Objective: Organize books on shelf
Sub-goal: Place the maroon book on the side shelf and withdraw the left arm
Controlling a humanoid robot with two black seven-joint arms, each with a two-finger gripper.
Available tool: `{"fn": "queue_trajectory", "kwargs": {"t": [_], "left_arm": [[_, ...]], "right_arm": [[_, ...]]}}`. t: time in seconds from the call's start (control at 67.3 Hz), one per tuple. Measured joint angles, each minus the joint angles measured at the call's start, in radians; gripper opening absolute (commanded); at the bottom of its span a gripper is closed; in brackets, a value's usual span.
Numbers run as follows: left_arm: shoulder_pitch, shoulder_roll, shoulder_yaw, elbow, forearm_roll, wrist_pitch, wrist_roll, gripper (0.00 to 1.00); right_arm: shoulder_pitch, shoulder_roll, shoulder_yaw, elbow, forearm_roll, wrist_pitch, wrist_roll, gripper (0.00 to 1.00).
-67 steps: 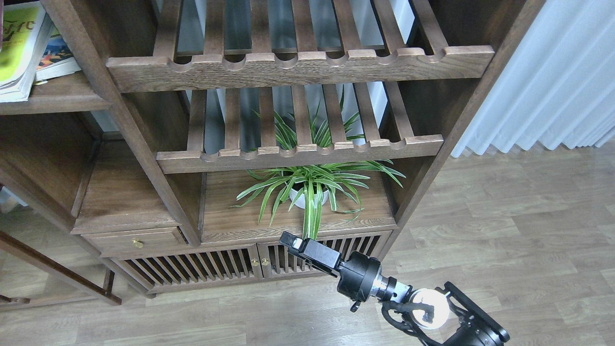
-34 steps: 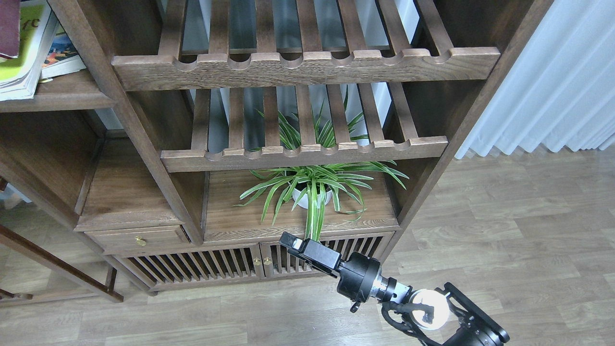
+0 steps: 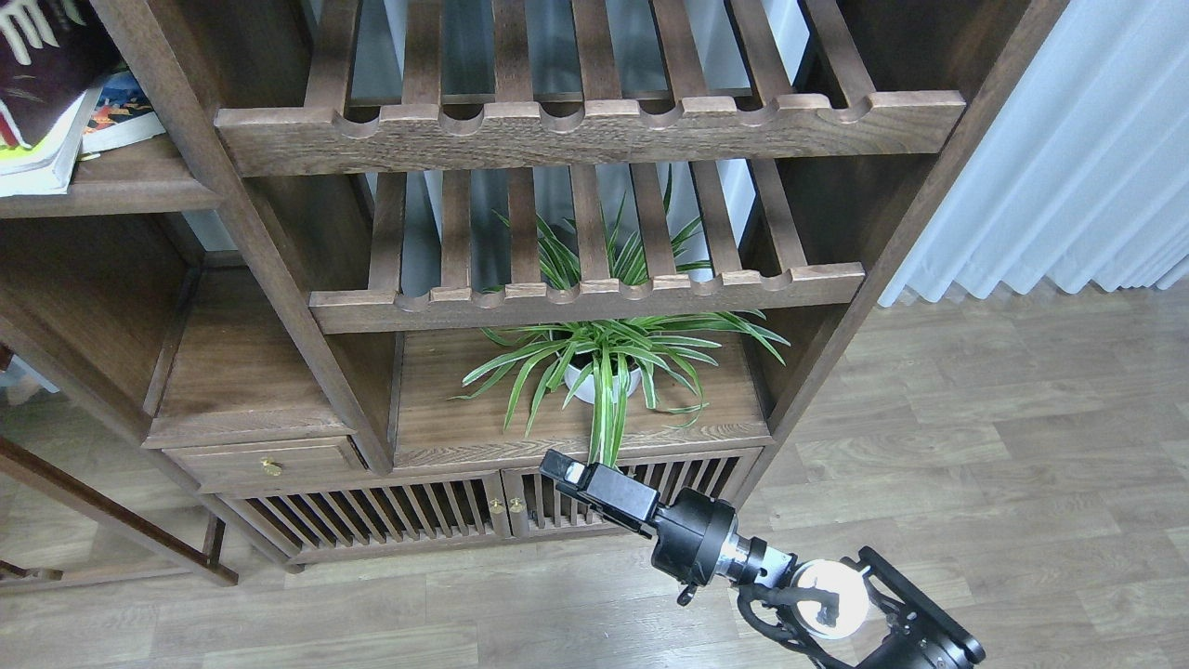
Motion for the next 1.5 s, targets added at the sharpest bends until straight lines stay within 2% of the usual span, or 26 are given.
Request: {"fn": "queue_trajectory", "kwargs": {"t": [0.208, 0.401, 0.579, 0.921, 1.277, 1.366, 1.5], "left_arm": [[-0.005, 0.034, -0.001, -0.078, 0.001, 0.000, 0.000, 0.99], [0.006, 0.149, 0.042, -0.134, 0.001, 0.000, 0.000, 0.99], [0.009, 0.290, 0.156, -0.193, -0.001, 0.000, 0.000, 1.00], [0.009, 0.453, 0.364, -0.256, -0.004, 0.000, 0.000, 1.00], [0.010, 0.497, 0.625, -0.315, -0.012, 0.000, -0.001, 1.00], [0.014, 0.481, 0.712, -0.320, -0.012, 0.000, -0.057, 1.00], [0.025, 0.445, 0.864, -0.320, -0.013, 0.000, -0.200, 1.00]], "right_arm": [[0.000, 0.000, 0.001, 0.000, 0.000, 0.000, 0.000, 0.97], [0.000, 0.000, 0.003, -0.007, 0.000, 0.000, 0.000, 0.97], [0.000, 0.000, 0.004, -0.017, 0.001, 0.000, 0.000, 0.97], [0.002, 0.000, 0.005, -0.020, 0.001, 0.000, 0.000, 0.97], [0.003, 0.000, 0.006, -0.025, 0.001, 0.000, 0.000, 0.99], [0.004, 0.000, 0.006, -0.038, 0.001, 0.000, 0.000, 0.99], [0.007, 0.000, 0.006, -0.066, 0.002, 0.000, 0.000, 0.99]]}}
